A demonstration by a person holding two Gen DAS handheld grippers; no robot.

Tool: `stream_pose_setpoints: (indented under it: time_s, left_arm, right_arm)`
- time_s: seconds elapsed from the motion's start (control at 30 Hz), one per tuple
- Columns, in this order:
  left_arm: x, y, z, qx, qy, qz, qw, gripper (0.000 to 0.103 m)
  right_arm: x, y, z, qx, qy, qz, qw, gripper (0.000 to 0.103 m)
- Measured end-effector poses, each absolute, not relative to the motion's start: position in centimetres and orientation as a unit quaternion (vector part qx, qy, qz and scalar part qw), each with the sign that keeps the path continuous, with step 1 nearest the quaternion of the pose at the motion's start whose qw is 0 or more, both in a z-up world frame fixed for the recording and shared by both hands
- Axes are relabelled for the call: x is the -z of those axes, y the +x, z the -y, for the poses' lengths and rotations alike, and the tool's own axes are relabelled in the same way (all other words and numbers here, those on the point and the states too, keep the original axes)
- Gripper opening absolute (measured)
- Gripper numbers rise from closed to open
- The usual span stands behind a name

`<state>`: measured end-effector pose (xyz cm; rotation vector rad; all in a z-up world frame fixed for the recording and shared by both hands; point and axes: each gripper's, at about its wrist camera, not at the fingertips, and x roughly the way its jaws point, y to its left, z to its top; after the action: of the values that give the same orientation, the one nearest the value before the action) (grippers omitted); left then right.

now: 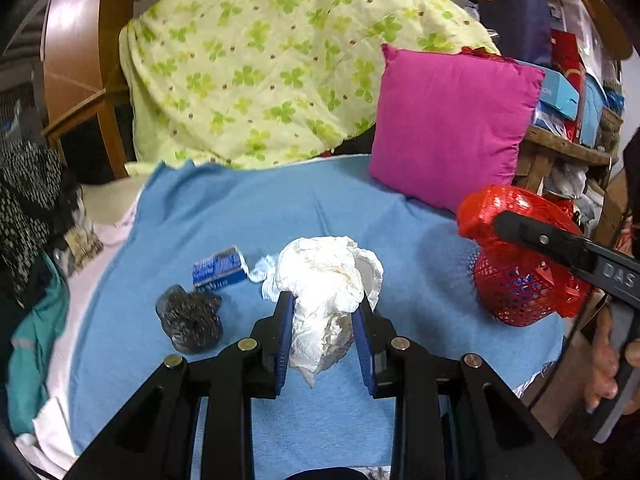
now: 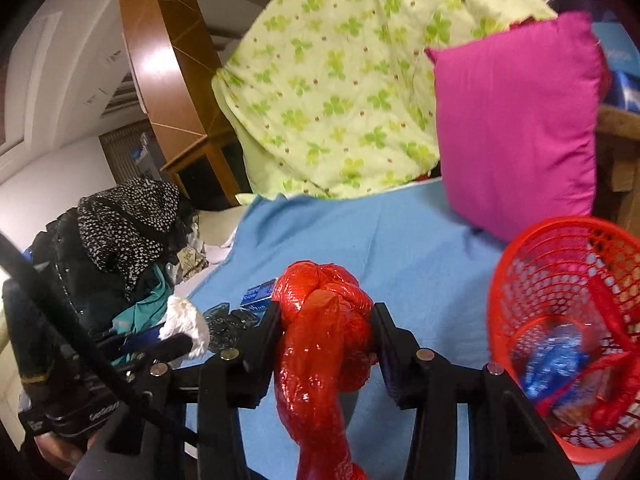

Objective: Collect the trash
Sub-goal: 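Carry the red bag and white tissue toward the red wastebasket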

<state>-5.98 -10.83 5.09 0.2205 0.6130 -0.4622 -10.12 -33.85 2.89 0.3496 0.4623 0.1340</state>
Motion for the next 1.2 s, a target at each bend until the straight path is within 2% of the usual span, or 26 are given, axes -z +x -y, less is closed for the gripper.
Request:
stream_pose_setpoints:
  time_s: [0.57, 1.2]
  left_arm:
    - [-7.4, -9.7, 16.9, 0.224, 0.168, -0.268, 0.922, 0.031]
    - [-7.6, -11.5, 22.7, 0.254, 0.207, -0.255, 0.91, 0.031]
  right_arm:
    - [-4.7, -17.7, 38.0, -0.037, 0.175, -0.176, 0.968, 0.047]
    - [-4.3, -21.0, 42.7, 0.008, 0.207, -0.154, 0.966, 0.047]
